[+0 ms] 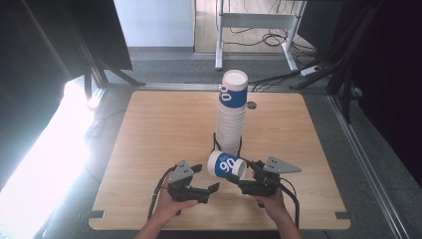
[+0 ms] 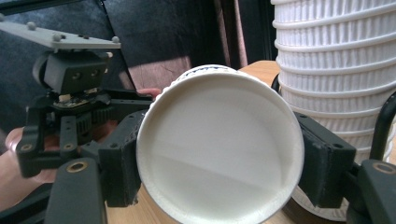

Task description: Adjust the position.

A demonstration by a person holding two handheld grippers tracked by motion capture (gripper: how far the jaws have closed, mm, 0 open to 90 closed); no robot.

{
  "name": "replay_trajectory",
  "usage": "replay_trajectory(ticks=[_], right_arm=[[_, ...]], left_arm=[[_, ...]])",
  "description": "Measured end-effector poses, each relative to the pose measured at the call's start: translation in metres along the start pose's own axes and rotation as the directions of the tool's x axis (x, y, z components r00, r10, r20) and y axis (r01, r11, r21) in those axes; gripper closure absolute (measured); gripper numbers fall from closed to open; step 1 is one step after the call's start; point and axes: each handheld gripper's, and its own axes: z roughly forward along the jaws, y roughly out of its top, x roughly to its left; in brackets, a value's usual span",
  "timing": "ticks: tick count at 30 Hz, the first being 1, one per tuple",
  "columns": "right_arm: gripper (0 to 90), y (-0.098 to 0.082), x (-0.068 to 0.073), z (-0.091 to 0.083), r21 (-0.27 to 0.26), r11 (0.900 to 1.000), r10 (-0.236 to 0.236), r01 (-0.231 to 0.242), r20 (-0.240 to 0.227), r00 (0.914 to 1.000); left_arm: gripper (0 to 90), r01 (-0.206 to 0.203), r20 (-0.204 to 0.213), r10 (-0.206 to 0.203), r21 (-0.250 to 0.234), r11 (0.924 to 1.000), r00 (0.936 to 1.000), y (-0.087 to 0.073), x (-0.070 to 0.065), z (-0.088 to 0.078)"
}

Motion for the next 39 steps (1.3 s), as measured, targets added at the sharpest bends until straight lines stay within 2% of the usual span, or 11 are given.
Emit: replay_trajectory(ticks=[6, 8, 14, 19, 24, 26, 31, 33, 35, 37, 39], right_arm=[[27.7, -0.001, -0.002, 0.0, 0.005, 1.0, 0.025, -0.025, -0.01, 0.9996], [27.7, -0.002, -0.003, -0.001, 0.007, 0.999, 0.047, -0.047, -0.019, 0.9987], [27.7, 0.0, -0.004, -0.001, 0.019, 0.997, 0.071, -0.07, -0.024, 0.9972], [27.7, 0.0, -0.003, 0.001, 0.034, 0.996, 0.081, -0.08, -0.026, 0.9963], [27.8, 0.001, -0.002, 0.004, 0.07, 0.994, 0.09, -0.088, -0.022, 0.9957], [27.8, 0.001, -0.002, 0.004, 0.079, 0.993, 0.094, -0.092, -0.024, 0.9953], [27.8, 0.002, -0.002, 0.006, 0.099, 0.991, 0.098, -0.095, -0.026, 0.9949], [27.8, 0.002, -0.002, 0.006, 0.105, 0.99, 0.098, -0.095, -0.029, 0.9947], [27.8, 0.002, -0.002, 0.006, 0.113, 0.989, 0.102, -0.098, -0.031, 0.9943], [27.8, 0.002, -0.002, 0.007, 0.118, 0.988, 0.101, -0.097, -0.031, 0.9944], [27.8, 0.002, -0.002, 0.007, 0.121, 0.988, 0.1, -0.095, -0.036, 0.9944]], left_arm=[[10.5, -0.083, -0.064, 0.084, 0.012, 0.9965, 0.9944, 0.003, -0.006, -0.002], [10.4, -0.137, -0.105, 0.139, 0.026, 0.9903, 0.9848, 0.004, -0.009, -0.003], [9.5, -0.24, -0.142, 0.246, 0.056, 0.9691, 0.9589, 0.009, -0.018, -0.003], [9.0, -0.287, -0.156, 0.296, 0.078, 0.9547, 0.9423, 0.012, -0.02, -0.001], [9.0, -0.365, -0.171, 0.38, 0.116, 0.9238, 0.9089, 0.019, -0.024, -0.003], [8.4, -0.401, -0.165, 0.42, 0.136, 0.9058, 0.8922, 0.022, -0.026, -0.001], [8.0, -0.454, -0.139, 0.478, 0.171, 0.8745, 0.8675, 0.028, -0.026, 0.005], [6.8, -0.478, -0.133, 0.504, 0.185, 0.8587, 0.8536, 0.029, -0.028, 0.008], [6.5, -0.489, -0.122, 0.515, 0.189, 0.8515, 0.8486, 0.031, -0.028, 0.009], [6.3, -0.491, -0.113, 0.515, 0.185, 0.8514, 0.8499, 0.032, -0.027, 0.009], [6.3, -0.501, -0.113, 0.525, 0.188, 0.8447, 0.8434, 0.033, -0.027, 0.01]])
